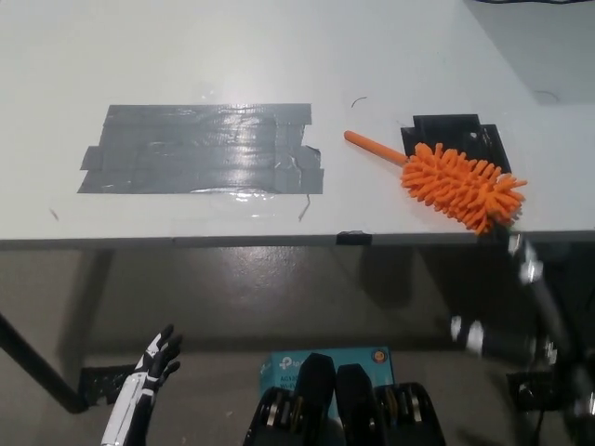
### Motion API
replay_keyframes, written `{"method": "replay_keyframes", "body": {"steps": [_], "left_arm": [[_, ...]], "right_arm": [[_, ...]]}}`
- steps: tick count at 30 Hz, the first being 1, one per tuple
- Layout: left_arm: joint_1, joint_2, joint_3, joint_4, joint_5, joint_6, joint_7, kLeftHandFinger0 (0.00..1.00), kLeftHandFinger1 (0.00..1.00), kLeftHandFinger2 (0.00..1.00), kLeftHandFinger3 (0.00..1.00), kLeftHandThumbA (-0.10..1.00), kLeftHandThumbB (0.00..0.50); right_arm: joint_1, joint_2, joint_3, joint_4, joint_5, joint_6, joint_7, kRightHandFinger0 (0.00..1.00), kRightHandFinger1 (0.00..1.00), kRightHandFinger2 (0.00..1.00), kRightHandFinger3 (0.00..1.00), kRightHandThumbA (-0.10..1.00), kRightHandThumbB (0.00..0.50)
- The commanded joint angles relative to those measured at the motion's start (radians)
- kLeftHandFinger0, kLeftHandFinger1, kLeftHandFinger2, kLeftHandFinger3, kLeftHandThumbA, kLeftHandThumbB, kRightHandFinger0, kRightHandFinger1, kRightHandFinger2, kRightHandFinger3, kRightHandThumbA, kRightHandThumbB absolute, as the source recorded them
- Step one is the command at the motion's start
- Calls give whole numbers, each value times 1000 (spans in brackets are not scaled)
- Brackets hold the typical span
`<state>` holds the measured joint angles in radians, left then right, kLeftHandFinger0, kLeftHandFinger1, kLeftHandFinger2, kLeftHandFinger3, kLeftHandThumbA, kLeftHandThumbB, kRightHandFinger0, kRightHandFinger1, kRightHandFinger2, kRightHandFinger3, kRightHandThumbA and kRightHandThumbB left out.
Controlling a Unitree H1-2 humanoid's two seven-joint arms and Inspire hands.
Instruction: An orange duster is kept infront of the robot in the middle of the table and the robot extends its right arm to grab the duster, picks it up and hands it to a person
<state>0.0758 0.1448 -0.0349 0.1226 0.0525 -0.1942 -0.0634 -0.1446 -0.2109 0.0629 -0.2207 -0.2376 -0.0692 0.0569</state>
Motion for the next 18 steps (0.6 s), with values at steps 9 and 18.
{"method": "replay_keyframes", "body": {"steps": [9, 18], "left_arm": [[-19, 6, 3, -20, 2, -15, -6, 1000, 1000, 1000, 1000, 1000, 141], [-26, 13, 0, -6, 8, -35, -8, 1000, 1000, 1000, 1000, 1000, 131]], "right_arm": [[-453, -131, 54, 208, -210, 404, 118, 1000, 1000, 1000, 1000, 1000, 363], [-616, -147, 174, 484, -259, 525, 180, 1000, 1000, 1000, 1000, 1000, 363]]}}
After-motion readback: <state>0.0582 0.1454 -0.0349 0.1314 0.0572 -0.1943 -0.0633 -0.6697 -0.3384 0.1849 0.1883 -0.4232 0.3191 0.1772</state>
